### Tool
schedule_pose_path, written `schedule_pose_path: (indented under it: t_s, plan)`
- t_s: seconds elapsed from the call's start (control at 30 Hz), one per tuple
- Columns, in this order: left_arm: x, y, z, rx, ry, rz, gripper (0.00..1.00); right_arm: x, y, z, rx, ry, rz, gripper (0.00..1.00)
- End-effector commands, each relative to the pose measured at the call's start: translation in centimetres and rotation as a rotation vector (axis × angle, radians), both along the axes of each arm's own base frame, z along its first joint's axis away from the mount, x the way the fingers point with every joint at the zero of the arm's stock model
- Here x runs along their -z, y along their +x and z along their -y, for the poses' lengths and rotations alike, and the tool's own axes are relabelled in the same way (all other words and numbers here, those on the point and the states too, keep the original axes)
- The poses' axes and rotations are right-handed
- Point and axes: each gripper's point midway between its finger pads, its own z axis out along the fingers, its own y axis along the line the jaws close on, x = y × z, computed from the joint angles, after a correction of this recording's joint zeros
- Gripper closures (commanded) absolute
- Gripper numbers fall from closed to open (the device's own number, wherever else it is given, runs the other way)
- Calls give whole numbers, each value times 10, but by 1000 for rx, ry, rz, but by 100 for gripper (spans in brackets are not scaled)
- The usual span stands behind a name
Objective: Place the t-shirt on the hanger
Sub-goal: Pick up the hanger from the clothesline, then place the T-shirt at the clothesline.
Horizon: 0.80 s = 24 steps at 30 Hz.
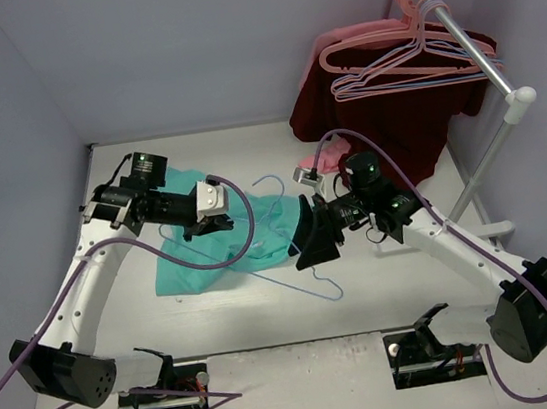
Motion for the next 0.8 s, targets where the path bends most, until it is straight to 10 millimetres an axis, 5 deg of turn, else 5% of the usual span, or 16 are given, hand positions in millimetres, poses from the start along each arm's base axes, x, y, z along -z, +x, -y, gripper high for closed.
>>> schedule_pose_path:
  t_s: [0.0,0.1,0.3,0.43,0.53,0.63,0.77]
  plan:
    - [-20,-2,-9,-45,-9,102,100,-14,42,1,150,17,114,26]
    - [-16,2,-17,-113,16,123,100,-24,70,5,253,8,152,19]
    - [-17,20,-48,-407,46,201,100,-35,137,21,560,-65,259,19]
    - [-12,22,-68,-581,52,202,100,-35,179,38,810,-156,323,36]
    - [-29,20,-86,-736,-8,234,100,-23,193,43,903,-227,350,51]
    - [-39,16,-100,-837,-44,262,100,10,195,30,910,-376,370,79]
    - [-41,8,-111,-913,-77,252,100,42,194,3,946,-522,446,89]
